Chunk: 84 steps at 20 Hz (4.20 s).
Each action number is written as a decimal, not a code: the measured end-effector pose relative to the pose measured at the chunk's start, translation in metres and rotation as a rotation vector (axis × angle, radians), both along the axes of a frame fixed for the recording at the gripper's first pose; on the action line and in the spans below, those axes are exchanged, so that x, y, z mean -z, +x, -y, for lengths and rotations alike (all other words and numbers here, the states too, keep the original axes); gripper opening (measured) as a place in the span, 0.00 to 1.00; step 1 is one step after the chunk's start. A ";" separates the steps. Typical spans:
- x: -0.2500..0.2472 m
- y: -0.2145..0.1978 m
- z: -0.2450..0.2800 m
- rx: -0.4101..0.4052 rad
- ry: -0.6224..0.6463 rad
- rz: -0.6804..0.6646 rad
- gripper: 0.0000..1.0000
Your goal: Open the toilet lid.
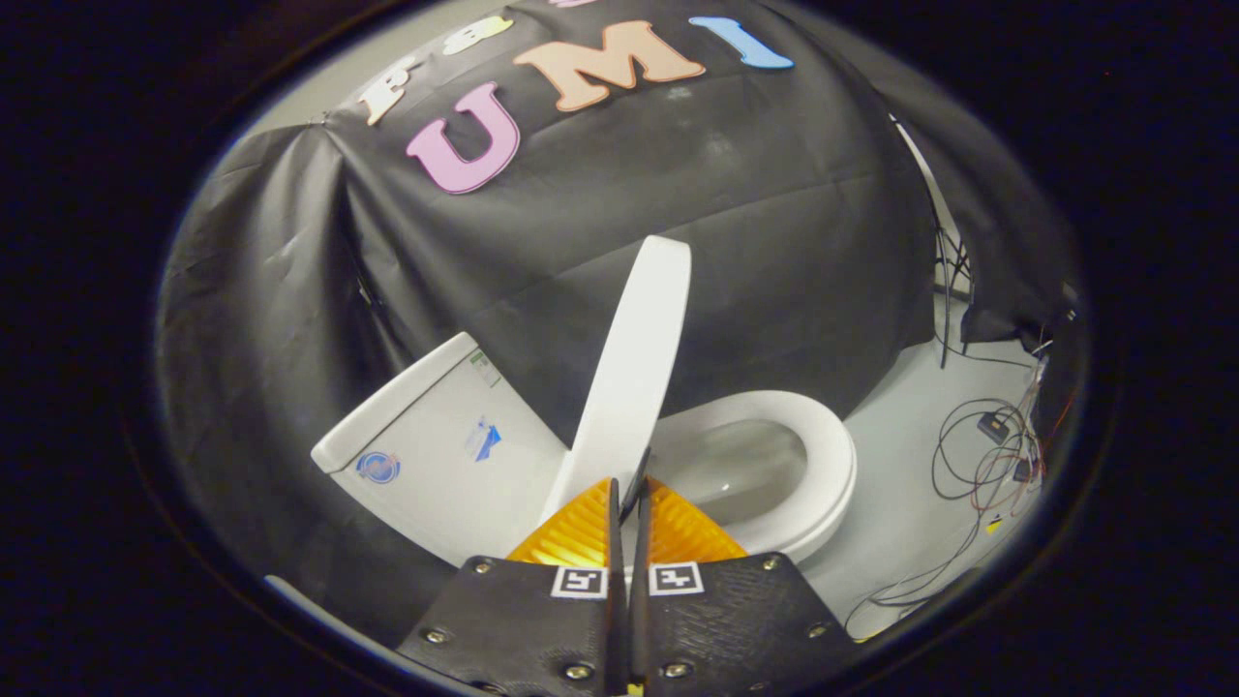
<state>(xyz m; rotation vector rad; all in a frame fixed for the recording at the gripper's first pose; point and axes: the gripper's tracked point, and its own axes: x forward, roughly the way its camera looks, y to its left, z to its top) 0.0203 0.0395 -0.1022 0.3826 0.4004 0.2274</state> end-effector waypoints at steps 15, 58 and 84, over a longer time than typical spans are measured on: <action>-0.030 -0.002 -0.042 -0.056 -0.041 0.086 0.02; -0.070 -0.007 -0.188 -0.260 -0.125 0.310 0.03; -0.053 -0.024 -0.245 -0.434 -0.073 0.264 0.80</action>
